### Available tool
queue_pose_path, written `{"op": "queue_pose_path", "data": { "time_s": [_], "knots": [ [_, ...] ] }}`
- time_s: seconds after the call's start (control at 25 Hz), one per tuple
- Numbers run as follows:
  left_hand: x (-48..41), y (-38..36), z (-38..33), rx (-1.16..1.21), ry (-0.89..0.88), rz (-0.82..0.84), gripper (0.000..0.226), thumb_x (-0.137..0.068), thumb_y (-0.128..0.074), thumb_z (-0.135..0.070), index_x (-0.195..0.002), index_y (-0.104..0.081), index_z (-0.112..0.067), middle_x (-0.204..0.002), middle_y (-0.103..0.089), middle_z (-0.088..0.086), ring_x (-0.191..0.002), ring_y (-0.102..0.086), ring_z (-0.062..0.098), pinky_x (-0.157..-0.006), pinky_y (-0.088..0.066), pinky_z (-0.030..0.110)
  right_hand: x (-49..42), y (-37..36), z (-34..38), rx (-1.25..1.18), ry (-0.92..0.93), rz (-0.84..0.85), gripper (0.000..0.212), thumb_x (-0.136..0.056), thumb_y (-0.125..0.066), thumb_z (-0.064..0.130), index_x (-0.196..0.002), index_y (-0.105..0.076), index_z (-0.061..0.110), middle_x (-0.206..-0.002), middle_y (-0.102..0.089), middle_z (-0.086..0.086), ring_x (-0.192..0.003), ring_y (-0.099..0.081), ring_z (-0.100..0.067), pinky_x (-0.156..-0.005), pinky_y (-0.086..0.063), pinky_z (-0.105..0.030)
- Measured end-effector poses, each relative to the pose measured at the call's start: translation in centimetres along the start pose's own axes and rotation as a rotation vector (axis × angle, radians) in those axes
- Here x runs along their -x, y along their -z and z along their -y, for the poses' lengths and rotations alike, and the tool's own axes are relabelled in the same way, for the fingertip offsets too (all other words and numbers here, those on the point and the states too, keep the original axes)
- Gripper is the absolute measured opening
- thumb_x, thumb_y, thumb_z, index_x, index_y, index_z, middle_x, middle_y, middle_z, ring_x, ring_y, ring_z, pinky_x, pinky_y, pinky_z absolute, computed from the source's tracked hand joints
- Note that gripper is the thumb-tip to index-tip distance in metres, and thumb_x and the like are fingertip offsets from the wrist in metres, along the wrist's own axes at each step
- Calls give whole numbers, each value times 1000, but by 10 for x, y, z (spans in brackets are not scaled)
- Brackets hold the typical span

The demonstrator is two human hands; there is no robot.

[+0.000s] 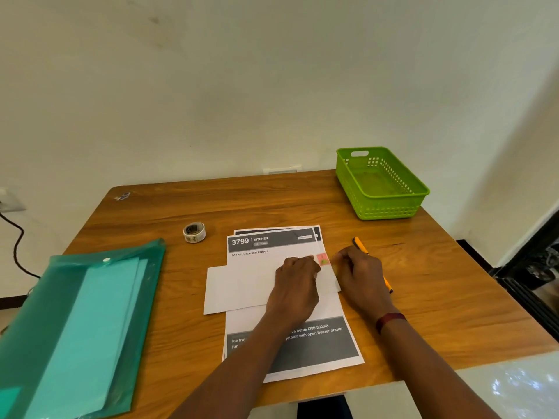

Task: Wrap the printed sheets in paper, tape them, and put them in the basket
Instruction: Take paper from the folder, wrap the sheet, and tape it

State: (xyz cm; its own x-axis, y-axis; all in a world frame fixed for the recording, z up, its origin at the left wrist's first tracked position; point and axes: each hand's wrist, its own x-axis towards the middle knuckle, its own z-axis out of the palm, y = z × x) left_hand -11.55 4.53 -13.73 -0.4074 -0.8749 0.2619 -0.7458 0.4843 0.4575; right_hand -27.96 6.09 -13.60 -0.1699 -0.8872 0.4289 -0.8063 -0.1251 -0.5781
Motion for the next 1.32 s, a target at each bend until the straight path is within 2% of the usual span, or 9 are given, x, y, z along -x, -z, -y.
{"op": "queue_pose_path", "data": {
  "time_s": [0.08,0.2,0.32,0.48,0.64,0.92,1.04,1.2,1.32],
  "knots": [
    [1,13,1,223,70,-97,34,-92,-51,2,-119,-61,-15,-126,-61,4,-117,-54,21,-101,-44,29,9,8,12,-64,-3,-56,19,-89,-58,-1,-94,-67,14,-85,-69,1,-65,-57,-7,-58,-47,-22],
    [0,46,9,301,88,-229,42,-87,-47,11,-118,-63,-11,-122,-64,5,-112,-59,19,-97,-42,20,29,5,38,-66,105,-22,20,-85,-64,-2,-95,-71,14,-93,-72,0,-73,-61,-5,-69,-48,-14],
    [10,73,35,209,153,-206,37,-91,-50,1,-123,-62,-12,-127,-63,6,-118,-57,20,-98,-41,25,45,-6,71,-91,107,122,21,-92,-59,17,-108,-71,22,-109,-72,6,-98,-65,-7,-88,-54,-25],
    [37,89,80,-9,251,-54,36,-98,-51,-22,-133,-52,-15,-135,-57,6,-123,-50,21,-97,-43,32,55,-26,103,21,104,305,37,-98,-49,38,-134,-57,30,-138,-57,9,-127,-51,-9,-106,-34,-20],
    [53,96,103,-156,222,-9,41,-99,-47,-35,-136,-46,-17,-130,-57,6,-117,-51,22,-98,-44,35,56,-51,117,146,222,353,46,-100,-44,42,-143,-47,25,-149,-46,3,-142,-36,-15,-114,-30,-30],
    [45,99,108,-496,313,162,59,-94,-32,-66,-136,-41,-25,-134,-49,3,-124,-46,26,-105,-37,55,64,-71,117,287,322,224,44,-100,-35,44,-118,-69,22,-127,-66,-1,-120,-61,-18,-104,-38,-31],
    [37,106,103,-508,379,219,60,-94,-29,-69,-129,-45,-23,-124,-56,4,-112,-54,24,-93,-44,48,68,-70,121,293,336,186,62,-102,-16,47,-111,-72,23,-122,-69,1,-114,-65,-15,-101,-43,-28],
    [28,117,94,-287,389,256,48,-97,-36,-61,-100,-58,-18,-101,-67,4,-77,-54,13,-59,-37,26,69,-68,122,271,336,142,47,-101,-32,44,-107,-73,23,-120,-70,1,-110,-66,-13,-98,-48,-27],
    [26,123,90,-56,414,295,40,-96,-49,-53,-89,-62,-16,-95,-68,5,-76,-60,15,-57,-37,22,68,-64,126,186,317,85,53,-102,-27,46,-105,-74,21,-114,-72,0,-102,-69,-13,-89,-54,-26]
  ]
}}
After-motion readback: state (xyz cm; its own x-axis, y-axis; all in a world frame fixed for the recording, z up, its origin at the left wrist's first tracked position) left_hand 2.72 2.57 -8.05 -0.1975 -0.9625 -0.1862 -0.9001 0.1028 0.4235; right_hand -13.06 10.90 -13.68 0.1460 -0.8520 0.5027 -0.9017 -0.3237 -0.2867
